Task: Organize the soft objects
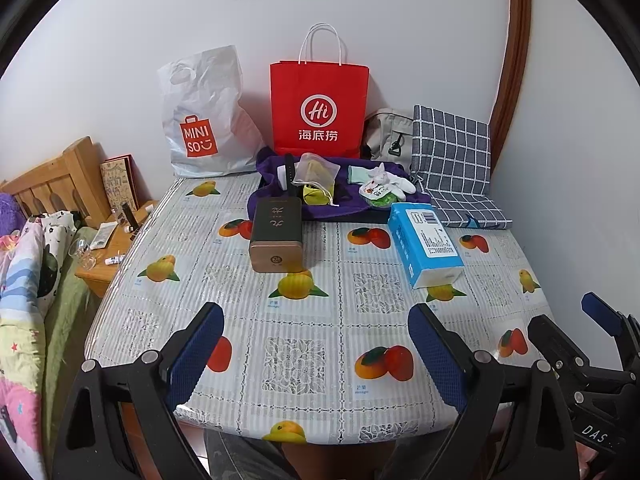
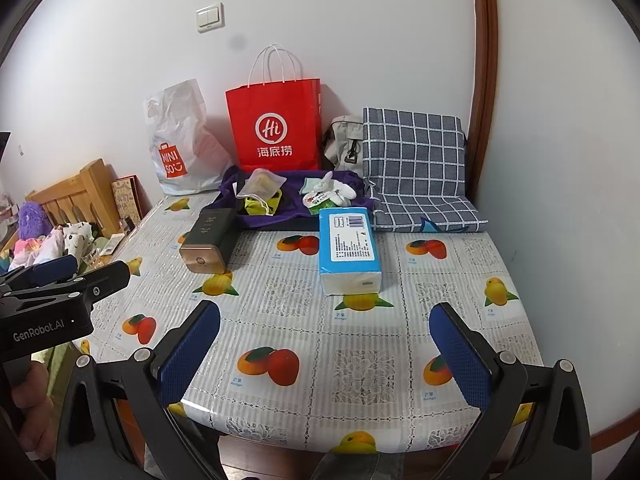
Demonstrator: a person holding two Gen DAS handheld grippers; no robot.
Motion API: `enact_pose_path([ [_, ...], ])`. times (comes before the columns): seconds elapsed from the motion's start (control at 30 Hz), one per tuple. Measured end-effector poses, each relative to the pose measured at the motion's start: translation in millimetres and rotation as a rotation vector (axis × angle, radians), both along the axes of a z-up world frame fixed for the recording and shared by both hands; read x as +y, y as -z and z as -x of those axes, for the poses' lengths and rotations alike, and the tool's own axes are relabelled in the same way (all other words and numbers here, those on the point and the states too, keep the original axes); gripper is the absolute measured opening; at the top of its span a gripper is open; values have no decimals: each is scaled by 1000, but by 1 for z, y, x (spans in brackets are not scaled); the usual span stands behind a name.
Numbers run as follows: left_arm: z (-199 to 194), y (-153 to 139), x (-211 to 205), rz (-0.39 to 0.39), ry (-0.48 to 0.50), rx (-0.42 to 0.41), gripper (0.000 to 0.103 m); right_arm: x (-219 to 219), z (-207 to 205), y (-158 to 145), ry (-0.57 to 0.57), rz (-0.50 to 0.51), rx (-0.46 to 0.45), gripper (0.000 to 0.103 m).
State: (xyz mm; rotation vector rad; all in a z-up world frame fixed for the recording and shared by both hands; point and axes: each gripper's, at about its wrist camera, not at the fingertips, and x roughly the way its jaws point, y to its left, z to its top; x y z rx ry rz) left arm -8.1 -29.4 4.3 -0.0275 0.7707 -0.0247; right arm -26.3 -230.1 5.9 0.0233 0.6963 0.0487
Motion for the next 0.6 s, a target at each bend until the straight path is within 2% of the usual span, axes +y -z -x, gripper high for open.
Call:
enact_pose_path([
  [0.6,0,0,3,-2,-1,0,93,-1,2,-3,1,-2,-4,103],
])
